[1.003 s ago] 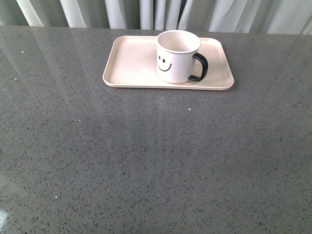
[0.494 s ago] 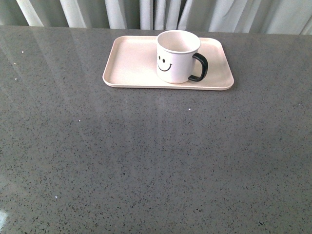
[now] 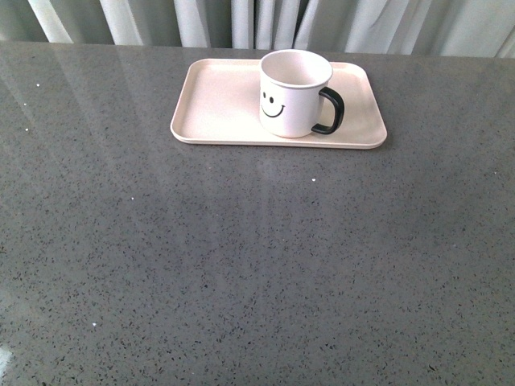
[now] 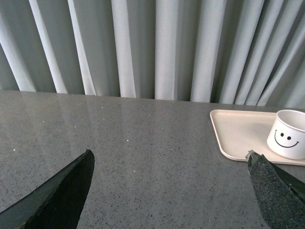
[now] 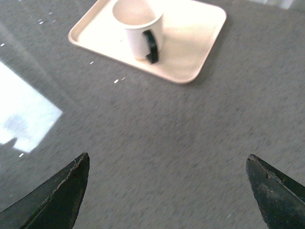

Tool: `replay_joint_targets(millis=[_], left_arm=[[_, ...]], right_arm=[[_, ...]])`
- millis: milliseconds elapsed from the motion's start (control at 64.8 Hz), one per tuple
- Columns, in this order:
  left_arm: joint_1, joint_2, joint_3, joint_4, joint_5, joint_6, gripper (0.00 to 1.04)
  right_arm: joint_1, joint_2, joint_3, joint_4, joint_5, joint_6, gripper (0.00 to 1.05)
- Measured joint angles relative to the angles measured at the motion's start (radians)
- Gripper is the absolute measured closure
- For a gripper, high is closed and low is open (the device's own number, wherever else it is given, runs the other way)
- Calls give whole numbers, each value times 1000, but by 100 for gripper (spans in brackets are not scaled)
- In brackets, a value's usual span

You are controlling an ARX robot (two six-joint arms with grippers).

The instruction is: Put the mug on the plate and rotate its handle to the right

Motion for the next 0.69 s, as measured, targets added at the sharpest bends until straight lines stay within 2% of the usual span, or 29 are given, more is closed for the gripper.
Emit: replay_joint_targets(millis=[108, 247, 309, 479, 695], left_arm=[[0, 0, 0, 0, 0, 0, 9], [0, 0, 0, 0, 0, 0, 9], [0, 0, 0, 0, 0, 0, 9], [0, 0, 0, 0, 0, 0, 9], [0, 0, 0, 0, 0, 0, 9]], right_arm=[[33, 254, 179, 80, 63, 24, 9], [95, 488, 375, 74, 109, 69, 9], [147, 633, 518, 47, 122, 98, 9], [241, 851, 759, -27, 175, 142, 9], [293, 1011, 947, -98, 237, 168, 9]])
